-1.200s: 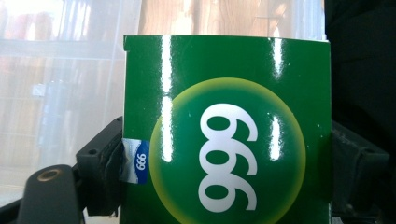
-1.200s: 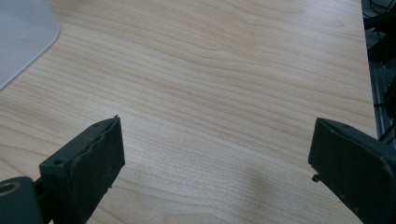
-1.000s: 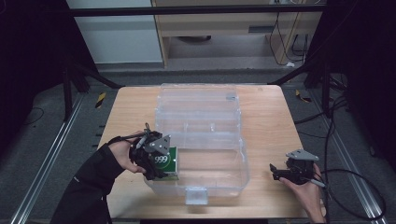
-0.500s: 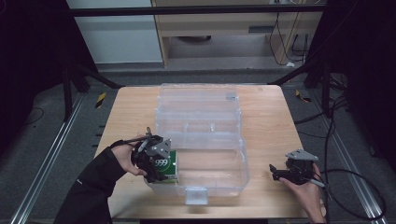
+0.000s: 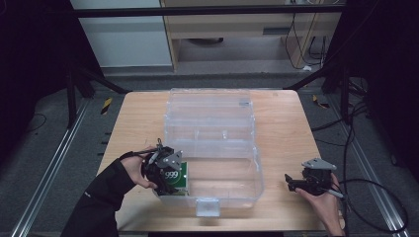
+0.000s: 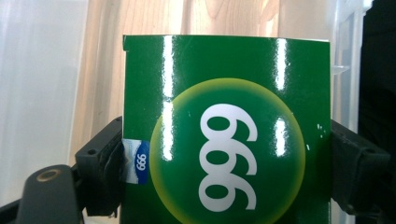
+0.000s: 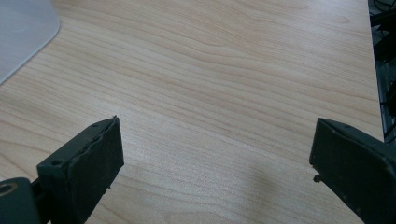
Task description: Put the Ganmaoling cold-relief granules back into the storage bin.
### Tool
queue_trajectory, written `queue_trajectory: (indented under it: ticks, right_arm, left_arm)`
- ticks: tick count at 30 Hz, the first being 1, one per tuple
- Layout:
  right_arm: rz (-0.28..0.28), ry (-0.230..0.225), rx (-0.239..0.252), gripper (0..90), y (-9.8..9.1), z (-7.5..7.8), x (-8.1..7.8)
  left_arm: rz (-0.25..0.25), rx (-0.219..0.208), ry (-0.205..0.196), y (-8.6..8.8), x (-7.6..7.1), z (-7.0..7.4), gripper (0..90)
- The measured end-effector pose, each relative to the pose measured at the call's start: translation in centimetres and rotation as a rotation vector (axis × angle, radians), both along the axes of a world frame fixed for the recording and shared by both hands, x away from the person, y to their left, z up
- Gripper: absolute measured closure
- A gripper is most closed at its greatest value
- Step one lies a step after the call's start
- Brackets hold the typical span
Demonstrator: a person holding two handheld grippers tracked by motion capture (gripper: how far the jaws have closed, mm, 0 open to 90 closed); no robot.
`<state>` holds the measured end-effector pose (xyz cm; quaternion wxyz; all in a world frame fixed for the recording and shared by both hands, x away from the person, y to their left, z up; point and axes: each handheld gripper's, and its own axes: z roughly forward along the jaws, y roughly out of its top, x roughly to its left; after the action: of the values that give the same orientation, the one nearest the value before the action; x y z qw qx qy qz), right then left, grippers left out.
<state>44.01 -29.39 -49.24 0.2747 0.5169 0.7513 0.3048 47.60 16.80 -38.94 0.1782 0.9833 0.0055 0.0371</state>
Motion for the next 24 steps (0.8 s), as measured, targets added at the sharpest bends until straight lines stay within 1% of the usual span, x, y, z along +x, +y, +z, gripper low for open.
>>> queue_trajectory:
  ticks: [4,11,22,24]
  right_arm:
    - [0.000,0.001,0.000,3.1,0.00,-0.01,0.00]
    - [0.001,0.001,0.001,3.0,0.00,0.00,0.00]
    - [0.001,0.004,0.002,3.1,0.01,0.00,0.00]
    - [0.002,0.004,0.001,3.1,0.01,0.00,0.00]
  left_arm:
    - [0.002,0.010,0.002,-0.05,0.04,-0.27,14.4]
    - [0.003,0.008,0.002,0.02,0.04,-0.70,14.0]
    - [0.002,0.018,0.002,-0.02,0.11,-0.85,13.3]
    - [0.007,-0.012,0.000,0.10,0.15,-0.54,13.4]
